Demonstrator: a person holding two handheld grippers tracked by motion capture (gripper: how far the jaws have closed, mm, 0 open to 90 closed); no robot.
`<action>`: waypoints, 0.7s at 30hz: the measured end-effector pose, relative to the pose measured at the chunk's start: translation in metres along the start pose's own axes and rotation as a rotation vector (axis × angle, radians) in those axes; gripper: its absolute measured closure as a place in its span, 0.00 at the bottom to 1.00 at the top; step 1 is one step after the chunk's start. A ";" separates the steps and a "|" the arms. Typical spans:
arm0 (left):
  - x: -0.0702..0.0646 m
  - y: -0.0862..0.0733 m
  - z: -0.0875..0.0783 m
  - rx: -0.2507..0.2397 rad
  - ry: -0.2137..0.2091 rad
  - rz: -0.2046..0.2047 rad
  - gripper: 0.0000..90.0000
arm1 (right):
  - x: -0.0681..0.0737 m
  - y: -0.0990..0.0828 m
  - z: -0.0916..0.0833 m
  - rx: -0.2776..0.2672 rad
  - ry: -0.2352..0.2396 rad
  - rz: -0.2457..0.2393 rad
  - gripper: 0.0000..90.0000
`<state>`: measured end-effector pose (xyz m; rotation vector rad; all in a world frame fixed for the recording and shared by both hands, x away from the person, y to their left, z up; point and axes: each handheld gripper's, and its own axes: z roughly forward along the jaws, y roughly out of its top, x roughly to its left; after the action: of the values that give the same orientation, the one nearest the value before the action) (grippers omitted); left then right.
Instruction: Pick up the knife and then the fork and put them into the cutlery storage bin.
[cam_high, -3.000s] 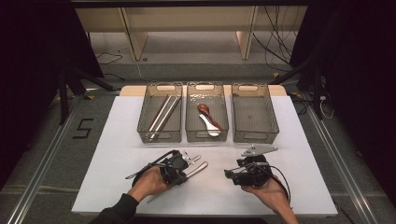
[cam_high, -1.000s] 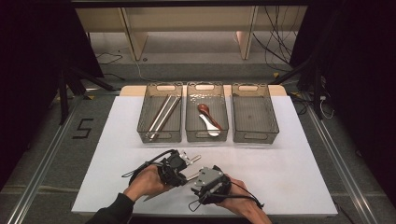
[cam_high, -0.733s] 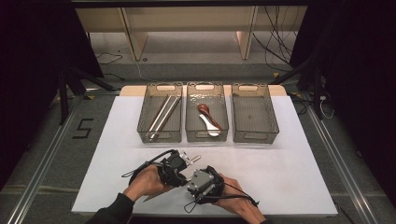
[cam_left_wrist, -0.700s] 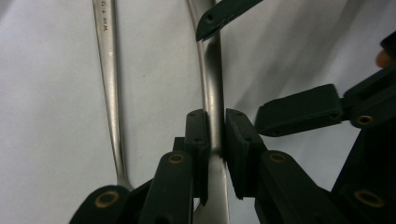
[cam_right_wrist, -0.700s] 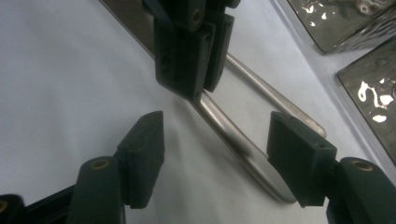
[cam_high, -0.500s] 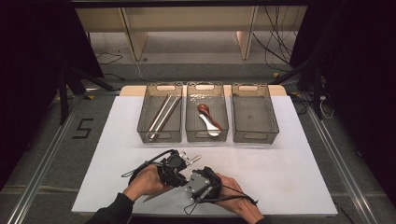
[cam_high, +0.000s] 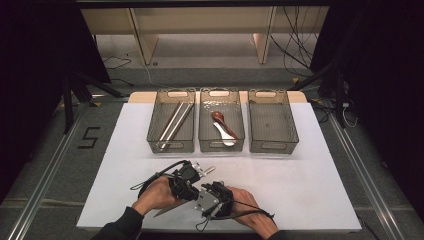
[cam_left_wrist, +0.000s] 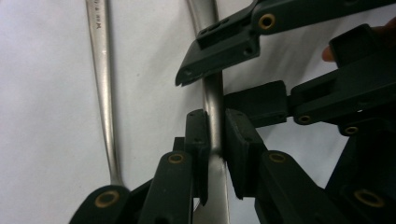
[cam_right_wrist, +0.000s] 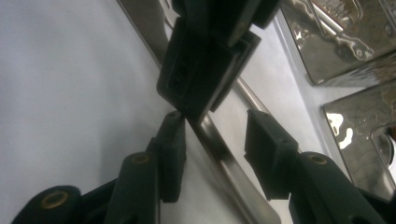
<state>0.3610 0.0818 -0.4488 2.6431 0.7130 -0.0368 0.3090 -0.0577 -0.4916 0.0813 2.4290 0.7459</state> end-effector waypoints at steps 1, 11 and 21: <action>0.000 0.000 0.000 -0.002 0.000 0.000 0.88 | 0.000 0.000 0.000 -0.003 0.003 -0.007 0.69; 0.002 0.000 -0.007 -0.022 -0.027 -0.014 0.88 | 0.003 0.001 -0.006 -0.016 -0.019 -0.103 0.81; 0.003 0.000 -0.016 -0.030 -0.056 -0.016 0.88 | 0.004 0.002 -0.011 -0.034 -0.045 -0.209 0.88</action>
<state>0.3624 0.0894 -0.4350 2.5973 0.7103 -0.1029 0.2990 -0.0604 -0.4851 -0.1654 2.3362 0.6824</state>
